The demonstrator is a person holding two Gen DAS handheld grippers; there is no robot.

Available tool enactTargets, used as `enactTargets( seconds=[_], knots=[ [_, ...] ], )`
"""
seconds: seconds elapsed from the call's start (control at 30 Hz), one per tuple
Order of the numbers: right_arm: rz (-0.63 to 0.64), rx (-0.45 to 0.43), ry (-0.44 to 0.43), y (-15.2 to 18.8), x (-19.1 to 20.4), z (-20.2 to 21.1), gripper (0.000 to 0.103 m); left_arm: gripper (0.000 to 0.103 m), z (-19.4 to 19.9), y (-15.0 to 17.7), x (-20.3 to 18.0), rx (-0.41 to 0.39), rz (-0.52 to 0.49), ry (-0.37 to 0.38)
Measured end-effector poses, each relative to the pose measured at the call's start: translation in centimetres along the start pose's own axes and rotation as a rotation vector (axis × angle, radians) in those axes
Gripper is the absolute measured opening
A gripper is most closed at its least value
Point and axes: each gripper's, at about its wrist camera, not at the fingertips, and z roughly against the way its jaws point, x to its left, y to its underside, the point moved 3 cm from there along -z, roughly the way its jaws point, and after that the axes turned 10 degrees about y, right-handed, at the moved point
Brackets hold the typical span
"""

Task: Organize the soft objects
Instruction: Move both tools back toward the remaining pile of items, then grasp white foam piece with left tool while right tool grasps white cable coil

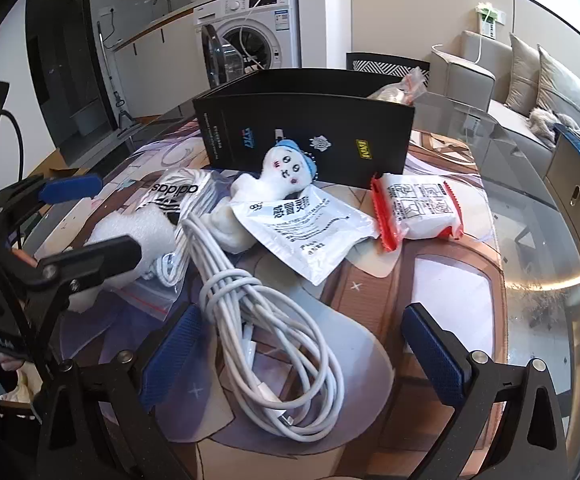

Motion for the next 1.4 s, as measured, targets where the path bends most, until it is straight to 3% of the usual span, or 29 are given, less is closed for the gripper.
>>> enactTargets(
  seconds=[0.63, 0.7, 0.83, 1.0, 1.2, 1.4],
  knots=[
    [0.01, -0.012, -0.024, 0.2, 0.4, 0.2, 0.098, 0.1, -0.5, 1.2, -0.5, 0.053, -0.048, 0.054],
    [0.012, -0.014, -0.033, 0.2, 0.5, 0.3, 0.097, 0.092, -0.5, 1.2, -0.7, 0.056, -0.053, 0.063],
    [0.017, -0.017, -0.04, 0.3, 0.7, 0.5, 0.093, 0.088, -0.4, 1.3, -0.9, 0.059, -0.058, 0.077],
    [0.034, -0.026, -0.05, 0.4, 1.2, 0.8, 0.08, 0.059, -0.5, 1.4, -1.0, 0.075, -0.06, 0.083],
    [0.059, -0.041, -0.077, 0.5, 1.8, 1.2, 0.069, 0.041, -0.4, 1.4, -1.3, 0.077, -0.082, 0.093],
    [0.065, -0.048, -0.087, 0.6, 2.0, 1.3, 0.068, 0.038, -0.3, 1.3, -1.3, 0.07, -0.083, 0.103]
  ],
)
